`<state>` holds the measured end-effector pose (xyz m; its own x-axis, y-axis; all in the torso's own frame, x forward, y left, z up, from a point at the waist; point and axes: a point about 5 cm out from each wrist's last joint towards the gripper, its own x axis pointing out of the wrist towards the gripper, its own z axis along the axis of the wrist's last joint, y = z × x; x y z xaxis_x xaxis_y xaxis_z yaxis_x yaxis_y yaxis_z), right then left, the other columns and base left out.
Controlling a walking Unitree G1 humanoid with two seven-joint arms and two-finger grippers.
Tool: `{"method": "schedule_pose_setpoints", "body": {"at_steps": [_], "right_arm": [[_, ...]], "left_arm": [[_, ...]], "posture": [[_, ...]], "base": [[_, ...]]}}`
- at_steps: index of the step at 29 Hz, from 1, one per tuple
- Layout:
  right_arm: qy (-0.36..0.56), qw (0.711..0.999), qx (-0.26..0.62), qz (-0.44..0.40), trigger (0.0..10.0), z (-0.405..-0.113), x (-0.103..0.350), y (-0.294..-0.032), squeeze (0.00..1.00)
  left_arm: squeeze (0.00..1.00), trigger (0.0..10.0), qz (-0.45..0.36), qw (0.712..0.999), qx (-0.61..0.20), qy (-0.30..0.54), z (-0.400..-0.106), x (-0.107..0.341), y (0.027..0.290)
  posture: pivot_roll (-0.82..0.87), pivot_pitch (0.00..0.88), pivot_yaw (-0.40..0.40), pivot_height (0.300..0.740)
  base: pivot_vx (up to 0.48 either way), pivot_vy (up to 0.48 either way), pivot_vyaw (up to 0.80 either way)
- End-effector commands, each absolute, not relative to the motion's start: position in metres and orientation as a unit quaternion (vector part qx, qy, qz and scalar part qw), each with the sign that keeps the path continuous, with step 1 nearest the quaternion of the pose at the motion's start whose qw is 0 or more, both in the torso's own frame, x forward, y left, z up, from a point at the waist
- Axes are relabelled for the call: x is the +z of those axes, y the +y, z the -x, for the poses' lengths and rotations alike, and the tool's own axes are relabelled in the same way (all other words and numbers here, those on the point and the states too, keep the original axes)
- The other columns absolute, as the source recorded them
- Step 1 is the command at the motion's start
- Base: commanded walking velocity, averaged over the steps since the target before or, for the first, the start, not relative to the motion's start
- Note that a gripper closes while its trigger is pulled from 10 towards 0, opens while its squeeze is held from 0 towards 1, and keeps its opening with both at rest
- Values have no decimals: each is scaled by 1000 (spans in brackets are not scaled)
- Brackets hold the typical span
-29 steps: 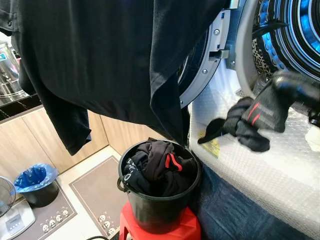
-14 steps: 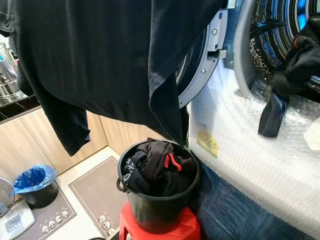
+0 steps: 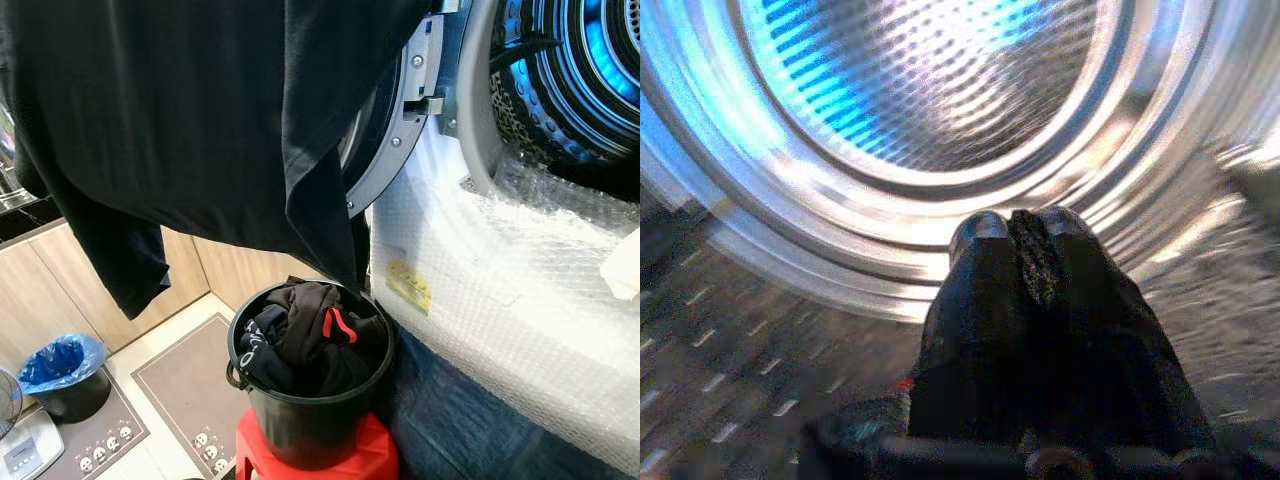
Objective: Clothes washing
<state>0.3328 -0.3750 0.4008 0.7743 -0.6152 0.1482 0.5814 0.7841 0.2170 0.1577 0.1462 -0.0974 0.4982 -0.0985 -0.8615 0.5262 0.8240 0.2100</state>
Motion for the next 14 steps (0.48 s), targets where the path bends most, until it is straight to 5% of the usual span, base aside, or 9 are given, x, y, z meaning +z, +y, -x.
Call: {"method": "schedule_pose_setpoints", "body": {"at_steps": [1,5,6,14], "right_arm": [[-125,929,-341,-72,10000,-329,415,-375,0],[-121,930,-344,-48,10000,-337,418,-365,39],[-118,932,-341,-38,10000,-340,417,-361,1000],[-115,935,-334,-9,10000,-347,421,-349,1000]], "left_arm": [[0,10000,-227,814,-195,499,-139,-105,148],[0,10000,-227,814,-194,497,-140,-105,148],[0,10000,-228,815,-194,497,-140,-105,148],[0,10000,-225,817,-188,497,-142,-104,149]], "posture": [[-197,0,39,740],[-197,0,40,740],[-197,0,43,740],[-189,0,41,740]], "base": [[0,0,0],[0,0,0],[0,0,0],[0,0,0]]}}
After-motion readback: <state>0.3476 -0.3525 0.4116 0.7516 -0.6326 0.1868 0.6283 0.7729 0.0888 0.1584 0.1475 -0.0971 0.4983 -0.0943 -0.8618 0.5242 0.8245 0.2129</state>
